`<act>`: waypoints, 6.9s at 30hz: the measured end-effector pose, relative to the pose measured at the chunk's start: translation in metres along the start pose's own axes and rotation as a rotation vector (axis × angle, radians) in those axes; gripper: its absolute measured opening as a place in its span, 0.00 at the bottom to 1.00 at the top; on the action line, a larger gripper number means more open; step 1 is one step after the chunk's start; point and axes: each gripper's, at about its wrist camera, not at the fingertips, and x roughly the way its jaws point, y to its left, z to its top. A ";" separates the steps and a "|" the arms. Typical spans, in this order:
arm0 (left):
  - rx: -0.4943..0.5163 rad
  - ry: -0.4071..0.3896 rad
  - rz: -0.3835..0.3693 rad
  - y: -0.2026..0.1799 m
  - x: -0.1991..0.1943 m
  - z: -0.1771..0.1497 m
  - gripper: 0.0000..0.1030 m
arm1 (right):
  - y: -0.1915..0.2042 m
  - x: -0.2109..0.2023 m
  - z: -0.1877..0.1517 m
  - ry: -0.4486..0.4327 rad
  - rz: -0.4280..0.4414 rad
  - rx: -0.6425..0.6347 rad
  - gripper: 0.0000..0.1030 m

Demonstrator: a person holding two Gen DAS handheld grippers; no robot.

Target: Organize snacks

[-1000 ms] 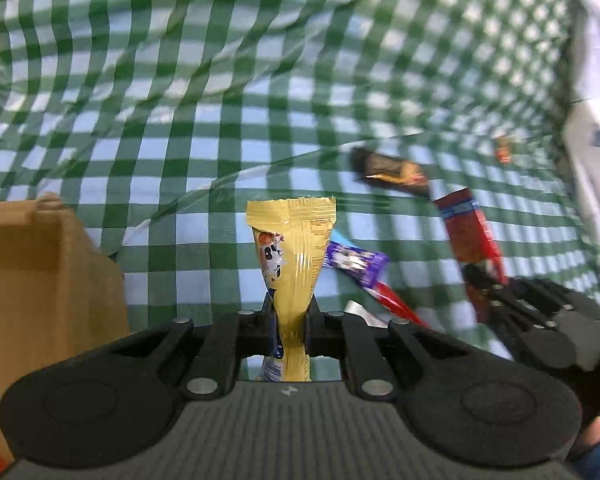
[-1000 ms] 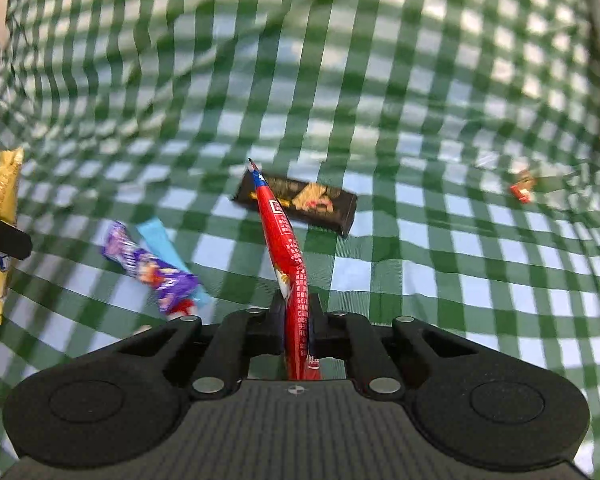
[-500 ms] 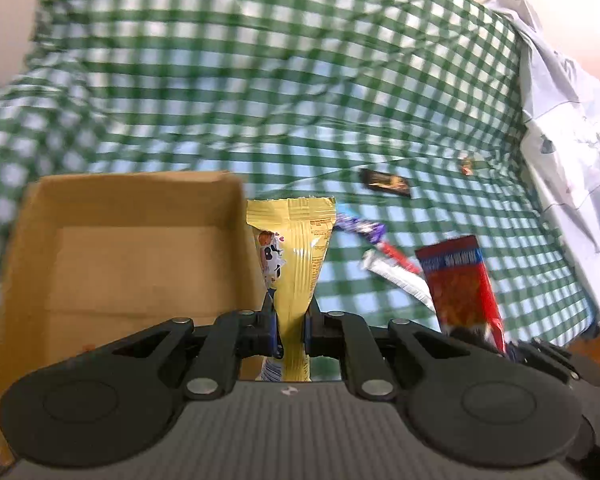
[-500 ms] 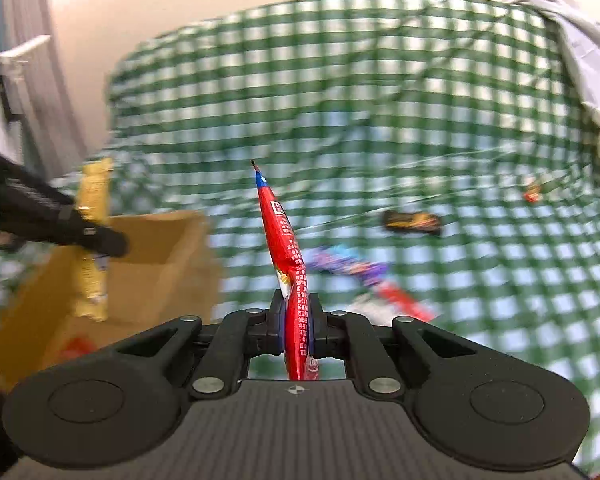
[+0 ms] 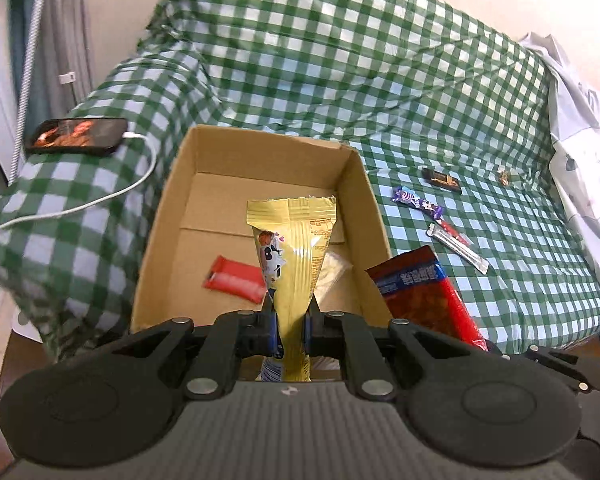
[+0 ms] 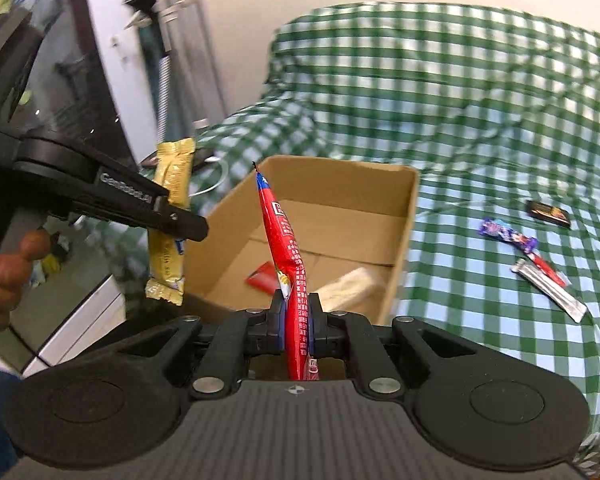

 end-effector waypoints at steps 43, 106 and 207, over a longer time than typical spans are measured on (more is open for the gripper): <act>-0.071 0.006 -0.070 0.037 0.000 -0.020 0.12 | 0.036 0.002 -0.003 0.077 -0.056 -0.102 0.09; -0.122 0.177 0.068 0.071 0.174 0.058 0.43 | -0.035 0.160 0.054 0.206 -0.071 -0.019 0.09; -0.013 -0.032 0.132 0.023 -0.015 -0.032 1.00 | 0.035 -0.013 -0.002 0.034 -0.129 -0.025 0.90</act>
